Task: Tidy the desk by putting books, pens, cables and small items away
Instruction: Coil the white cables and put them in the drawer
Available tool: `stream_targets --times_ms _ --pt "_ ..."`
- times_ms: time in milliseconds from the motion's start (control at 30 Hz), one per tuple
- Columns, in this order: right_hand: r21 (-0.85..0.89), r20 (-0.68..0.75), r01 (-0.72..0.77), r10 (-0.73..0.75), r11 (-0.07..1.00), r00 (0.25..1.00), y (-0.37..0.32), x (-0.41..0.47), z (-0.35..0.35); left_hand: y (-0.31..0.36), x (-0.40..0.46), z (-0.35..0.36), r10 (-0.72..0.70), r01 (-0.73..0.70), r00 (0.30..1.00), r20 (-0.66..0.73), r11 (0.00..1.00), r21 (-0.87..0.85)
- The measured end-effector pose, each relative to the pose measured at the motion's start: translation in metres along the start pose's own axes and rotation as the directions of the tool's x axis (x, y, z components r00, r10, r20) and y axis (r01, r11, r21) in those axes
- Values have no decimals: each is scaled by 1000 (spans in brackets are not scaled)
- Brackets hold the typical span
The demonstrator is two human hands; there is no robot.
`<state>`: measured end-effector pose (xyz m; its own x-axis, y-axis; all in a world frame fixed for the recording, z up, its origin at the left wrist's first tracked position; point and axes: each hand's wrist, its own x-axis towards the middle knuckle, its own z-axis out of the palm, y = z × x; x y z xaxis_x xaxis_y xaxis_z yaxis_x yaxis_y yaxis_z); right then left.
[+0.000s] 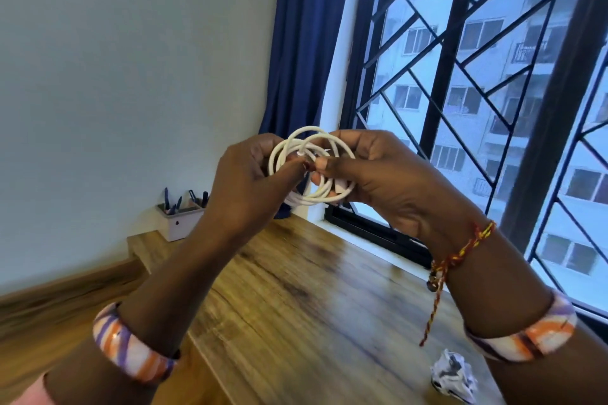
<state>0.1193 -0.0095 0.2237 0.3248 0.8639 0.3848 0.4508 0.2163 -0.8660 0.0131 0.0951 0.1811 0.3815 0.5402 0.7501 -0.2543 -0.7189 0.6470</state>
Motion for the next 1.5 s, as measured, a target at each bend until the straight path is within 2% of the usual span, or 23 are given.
stream_targets --times_ms 100,167,233,300,400,500,600,733,767,800,833,867,900,933,967,1000,1033,1100,1167,1233,1300,1400,1500 --pt "8 -31 48 -48 999 998 -10 -16 8 19 -8 -7 -88 96 994 66 988 -123" --pt "-38 -83 59 -62 998 995 -14 -30 14 29 -15 -11 -78 86 991 112 994 -73" --pt "-77 -142 40 -50 996 989 -17 -48 16 36 -23 -11 14 -33 986 165 993 111" --pt "-87 -189 6 -22 996 982 -18 -72 14 42 -37 -10 116 -192 960 254 934 301" --pt "-74 -222 -32 15 997 975 -20 -116 8 53 -62 -7 256 -398 899 356 817 418" --pt "53 -182 -61 70 997 981 -23 -165 6 67 -90 -6 313 -461 881 354 732 501" --pt "313 -157 -78 132 947 979 -24 -205 7 78 -111 -4 311 -456 882 355 754 473" --pt "394 -197 -111 202 912 959 -33 -242 -2 94 -124 -2 253 -386 904 345 831 401" --pt "351 -223 -114 201 930 954 -40 -249 -5 101 -126 -2 244 -366 907 342 859 358" --pt "232 -283 -114 179 966 942 -46 -255 -8 108 -127 -1 241 -351 906 347 887 301" --pt "15 -383 -123 119 992 916 -51 -258 -10 114 -129 1 247 -339 901 357 913 225" --pt "-244 -488 -151 13 958 873 -57 -261 -11 123 -132 4 259 -332 890 376 932 145" --pt "-449 -551 -178 -114 876 827 -59 -262 -11 132 -136 8 277 -335 874 398 938 84" --pt "-555 -577 -195 -206 809 790 -61 -262 -9 141 -140 13 303 -354 856 418 934 49" --pt "-579 -588 -188 -247 793 770 -62 -263 -6 149 -144 18 335 -392 839 429 919 47" --pt "-541 -594 -166 -235 825 770 -63 -264 -4 154 -146 22 365 -437 826 429 896 78" --pt "-432 -602 -139 -171 891 780 -65 -267 -3 158 -147 26 390 -481 820 419 866 136" --pt "-44 -565 -107 64 993 822 -69 -273 -3 163 -146 33 408 -522 831 378 808 274" --pt "331 -448 -92 242 939 861 -68 -276 -12 163 -143 41 396 -532 835 381 758 377" --pt "527 -365 -59 289 848 885 -59 -277 -24 160 -141 55 432 -582 806 405 702 410" --pt "521 -364 -51 276 852 889 -46 -276 -37 156 -137 73 472 -630 771 426 664 403" --pt "418 -444 -33 236 908 864 -26 -271 -58 144 -128 103 437 -647 751 496 640 415" --pt "130 -570 -154 201 979 797 -6 -263 -87 129 -116 141 386 -643 712 586 693 325"
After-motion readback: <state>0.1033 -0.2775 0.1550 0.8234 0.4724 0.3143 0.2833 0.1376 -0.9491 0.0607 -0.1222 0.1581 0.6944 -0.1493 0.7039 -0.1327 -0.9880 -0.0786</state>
